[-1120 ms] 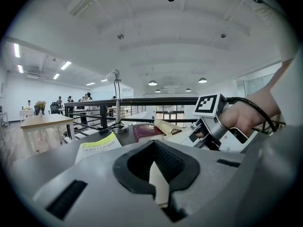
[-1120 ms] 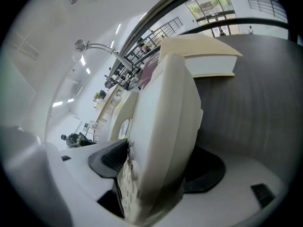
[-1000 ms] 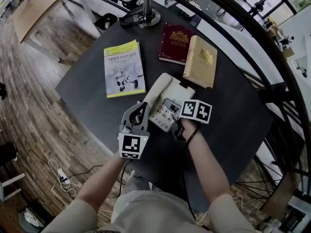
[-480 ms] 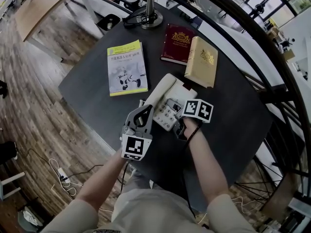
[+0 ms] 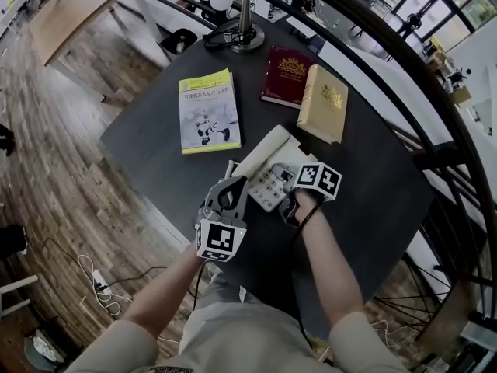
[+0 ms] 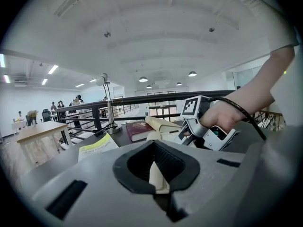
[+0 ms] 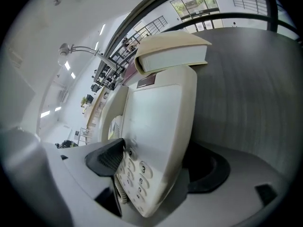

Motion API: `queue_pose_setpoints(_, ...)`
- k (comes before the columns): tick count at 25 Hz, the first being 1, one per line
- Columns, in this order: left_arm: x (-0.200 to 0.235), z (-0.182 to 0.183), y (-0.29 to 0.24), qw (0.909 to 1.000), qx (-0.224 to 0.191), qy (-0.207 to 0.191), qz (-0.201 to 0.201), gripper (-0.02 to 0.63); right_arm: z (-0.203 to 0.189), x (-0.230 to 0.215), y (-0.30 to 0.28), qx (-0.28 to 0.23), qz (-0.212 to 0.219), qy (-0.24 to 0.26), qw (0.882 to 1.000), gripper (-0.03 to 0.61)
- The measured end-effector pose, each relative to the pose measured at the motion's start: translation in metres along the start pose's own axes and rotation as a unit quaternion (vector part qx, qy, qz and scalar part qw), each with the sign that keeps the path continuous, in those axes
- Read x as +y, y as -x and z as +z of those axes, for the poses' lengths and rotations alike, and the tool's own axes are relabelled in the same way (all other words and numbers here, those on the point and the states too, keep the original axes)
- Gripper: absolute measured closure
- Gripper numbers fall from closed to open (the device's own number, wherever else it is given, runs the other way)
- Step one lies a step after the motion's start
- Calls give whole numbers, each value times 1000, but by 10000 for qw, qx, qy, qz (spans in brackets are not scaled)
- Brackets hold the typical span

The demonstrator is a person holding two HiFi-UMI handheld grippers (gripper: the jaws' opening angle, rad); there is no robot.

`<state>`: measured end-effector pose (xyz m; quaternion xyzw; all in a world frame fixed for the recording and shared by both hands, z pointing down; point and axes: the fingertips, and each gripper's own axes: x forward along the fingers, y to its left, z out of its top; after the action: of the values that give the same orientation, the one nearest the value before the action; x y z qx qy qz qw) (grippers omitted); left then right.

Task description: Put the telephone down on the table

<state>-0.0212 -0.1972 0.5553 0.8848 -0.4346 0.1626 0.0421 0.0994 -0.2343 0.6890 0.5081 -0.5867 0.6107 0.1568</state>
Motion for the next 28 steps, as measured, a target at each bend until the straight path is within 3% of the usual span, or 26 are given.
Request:
queue_pose_setpoints(5,-1,3,9,10000,9,5,63,611,-10,-9,5,-18,-65,-238,9997,195)
queue_pose_setpoints(9,2,4,15,9999,52,40,158,611,-8,-20,17,-212,-488,-83,9986,193)
queue_pose_setpoints(12,3,6,21,9997,57,79,211,611,-6,-18,29,-282,-524,47,9982,195)
queue_pose_setpoints(16,7,18,28,9993,101,126,350,611,-3,-7,56,-460,-353,383,9976,195)
queue_pose_setpoints(20,6,35,38,9989,85,133,432,611,-6,19,92,-725,-108,1156,9906,211)
queue_pose_setpoints(21,5,41,40,9989,54,135,445,611,-5,26,104,-857,-93,1349,9871,240)
queue_pose_setpoints(25,5,74,55,9985,-150,213,488,611,2,55,156,-1613,-75,1978,9668,458)
queue_pose_setpoints(28,3,101,69,9980,-313,228,508,611,3,79,196,-2098,32,2420,9473,511)
